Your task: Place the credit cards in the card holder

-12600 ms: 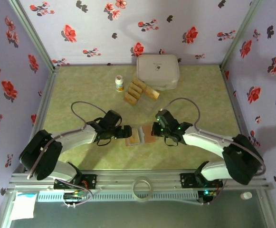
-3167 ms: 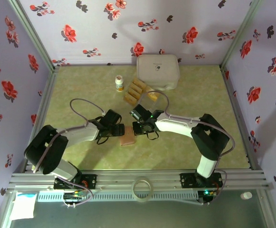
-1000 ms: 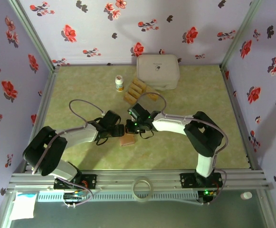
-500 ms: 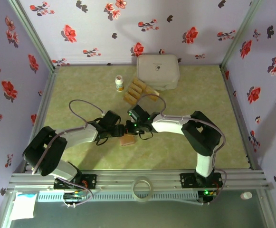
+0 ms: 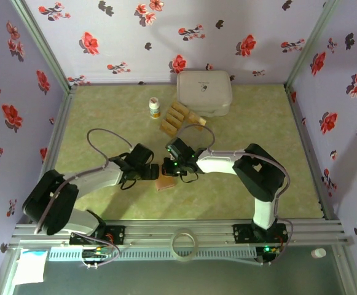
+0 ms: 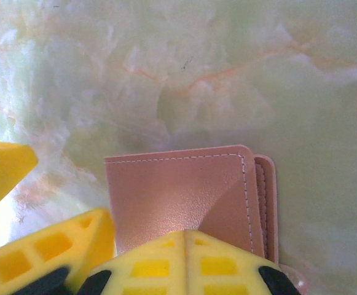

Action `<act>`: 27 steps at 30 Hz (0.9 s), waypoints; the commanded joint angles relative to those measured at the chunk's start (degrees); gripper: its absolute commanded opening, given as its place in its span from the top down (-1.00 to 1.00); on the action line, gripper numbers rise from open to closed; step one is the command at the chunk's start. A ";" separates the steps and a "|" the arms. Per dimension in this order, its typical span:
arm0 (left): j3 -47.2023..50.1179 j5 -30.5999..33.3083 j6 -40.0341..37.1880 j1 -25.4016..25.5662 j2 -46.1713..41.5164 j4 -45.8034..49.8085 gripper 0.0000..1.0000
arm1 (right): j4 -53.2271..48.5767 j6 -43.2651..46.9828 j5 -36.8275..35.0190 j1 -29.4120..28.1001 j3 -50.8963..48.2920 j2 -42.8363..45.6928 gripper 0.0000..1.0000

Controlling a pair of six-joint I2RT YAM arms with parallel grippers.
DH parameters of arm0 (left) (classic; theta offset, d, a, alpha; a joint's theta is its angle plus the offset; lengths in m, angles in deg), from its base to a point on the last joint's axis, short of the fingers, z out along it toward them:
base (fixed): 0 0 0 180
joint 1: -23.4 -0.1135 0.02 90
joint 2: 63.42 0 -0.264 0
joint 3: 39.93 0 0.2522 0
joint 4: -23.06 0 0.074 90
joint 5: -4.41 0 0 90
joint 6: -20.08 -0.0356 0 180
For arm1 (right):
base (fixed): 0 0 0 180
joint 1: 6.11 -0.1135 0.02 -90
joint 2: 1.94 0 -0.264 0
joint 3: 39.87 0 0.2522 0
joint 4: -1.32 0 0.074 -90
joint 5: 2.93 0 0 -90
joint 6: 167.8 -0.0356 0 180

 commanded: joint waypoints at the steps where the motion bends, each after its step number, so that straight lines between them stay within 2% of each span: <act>1: -1.83 -1.60 -2.21 0.01 -3.41 4.86 -0.83 | -3.14 0.33 -0.43 -0.01 1.77 0.25 1.00; 8: 0.95 -2.04 -0.97 2.65 -4.97 3.76 -0.83 | -5.84 1.31 -1.52 0.74 3.01 2.26 1.00; 13: 3.63 -2.01 -0.51 3.30 -3.22 0.98 -0.83 | -8.44 2.28 -3.31 1.75 3.55 4.84 0.84; 19: 5.21 -0.98 -0.21 3.65 0.31 -0.32 -0.81 | -13.88 4.69 -6.22 2.51 5.44 7.64 0.47; 27: 5.87 0.53 -0.12 4.47 1.00 -0.13 -0.81 | -24.40 10.08 -9.69 2.20 10.48 6.56 0.35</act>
